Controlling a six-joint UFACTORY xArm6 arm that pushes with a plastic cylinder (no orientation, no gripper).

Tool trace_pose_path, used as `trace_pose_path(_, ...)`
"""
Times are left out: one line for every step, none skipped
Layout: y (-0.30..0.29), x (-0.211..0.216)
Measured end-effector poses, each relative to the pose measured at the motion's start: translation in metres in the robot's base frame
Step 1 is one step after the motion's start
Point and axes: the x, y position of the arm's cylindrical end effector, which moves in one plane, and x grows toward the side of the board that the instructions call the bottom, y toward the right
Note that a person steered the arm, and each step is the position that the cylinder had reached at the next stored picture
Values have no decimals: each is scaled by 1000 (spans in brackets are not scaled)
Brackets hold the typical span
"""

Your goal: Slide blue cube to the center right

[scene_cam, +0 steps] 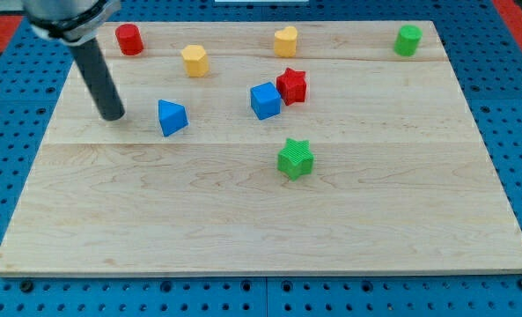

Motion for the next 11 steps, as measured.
trace_pose_path(20, -19)
trace_pose_path(71, -21)
trace_pose_path(100, -16)
trace_pose_path(146, -16)
trace_pose_path(189, -17)
trace_pose_path(220, -17)
trace_pose_path(224, -17)
trace_pose_path(230, -15)
trace_pose_path(247, -5)
trace_pose_path(271, 5)
trace_pose_path(297, 12)
